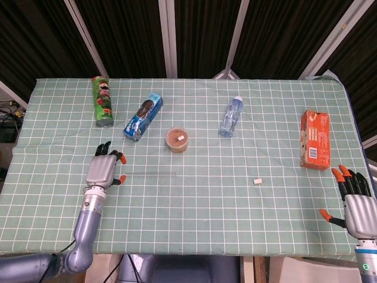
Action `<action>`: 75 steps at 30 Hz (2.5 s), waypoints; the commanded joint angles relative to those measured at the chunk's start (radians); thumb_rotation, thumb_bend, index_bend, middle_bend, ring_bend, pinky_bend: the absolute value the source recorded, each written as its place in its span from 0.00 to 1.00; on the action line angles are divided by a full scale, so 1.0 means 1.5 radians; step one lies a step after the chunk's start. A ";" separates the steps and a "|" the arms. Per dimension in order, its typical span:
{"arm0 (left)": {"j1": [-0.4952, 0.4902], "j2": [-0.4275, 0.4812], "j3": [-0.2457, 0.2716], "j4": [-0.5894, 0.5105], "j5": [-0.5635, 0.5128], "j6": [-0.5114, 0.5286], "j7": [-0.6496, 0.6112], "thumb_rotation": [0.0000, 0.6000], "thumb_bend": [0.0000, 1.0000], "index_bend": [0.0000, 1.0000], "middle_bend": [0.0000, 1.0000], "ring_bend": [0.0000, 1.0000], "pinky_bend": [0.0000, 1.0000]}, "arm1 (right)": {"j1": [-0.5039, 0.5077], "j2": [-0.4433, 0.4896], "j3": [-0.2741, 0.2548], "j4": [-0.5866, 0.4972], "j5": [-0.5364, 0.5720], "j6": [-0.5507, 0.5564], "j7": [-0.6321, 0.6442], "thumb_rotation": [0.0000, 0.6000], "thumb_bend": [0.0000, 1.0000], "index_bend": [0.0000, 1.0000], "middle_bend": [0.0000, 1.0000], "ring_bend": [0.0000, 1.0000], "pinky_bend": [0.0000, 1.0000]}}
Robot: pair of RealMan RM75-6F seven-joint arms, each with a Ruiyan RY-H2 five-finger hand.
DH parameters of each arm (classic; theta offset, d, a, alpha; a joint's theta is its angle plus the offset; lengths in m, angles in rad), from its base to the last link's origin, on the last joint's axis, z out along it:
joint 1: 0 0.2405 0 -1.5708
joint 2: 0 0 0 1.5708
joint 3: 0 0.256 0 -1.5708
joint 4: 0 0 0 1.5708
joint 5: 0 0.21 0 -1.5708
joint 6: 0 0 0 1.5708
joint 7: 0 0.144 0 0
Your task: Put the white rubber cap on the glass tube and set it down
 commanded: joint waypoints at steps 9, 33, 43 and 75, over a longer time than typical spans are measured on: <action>-0.076 -0.128 -0.015 0.116 -0.063 0.036 0.065 1.00 0.34 0.43 0.43 0.07 0.00 | -0.002 0.004 0.001 0.002 -0.005 -0.001 0.016 1.00 0.18 0.02 0.00 0.00 0.00; -0.128 -0.208 -0.018 0.199 -0.104 0.026 0.099 1.00 0.38 0.47 0.44 0.08 0.00 | -0.006 0.008 0.005 -0.001 -0.004 -0.002 0.041 1.00 0.18 0.02 0.00 0.00 0.00; -0.131 -0.210 -0.012 0.196 -0.104 0.021 0.097 1.00 0.64 0.54 0.46 0.09 0.00 | -0.008 0.007 0.007 -0.002 -0.003 -0.001 0.041 1.00 0.18 0.03 0.00 0.00 0.00; -0.068 -0.008 -0.024 -0.008 0.095 -0.011 -0.151 1.00 0.76 0.55 0.49 0.10 0.00 | 0.027 0.005 0.033 -0.046 0.014 -0.043 0.005 1.00 0.18 0.22 0.07 0.00 0.00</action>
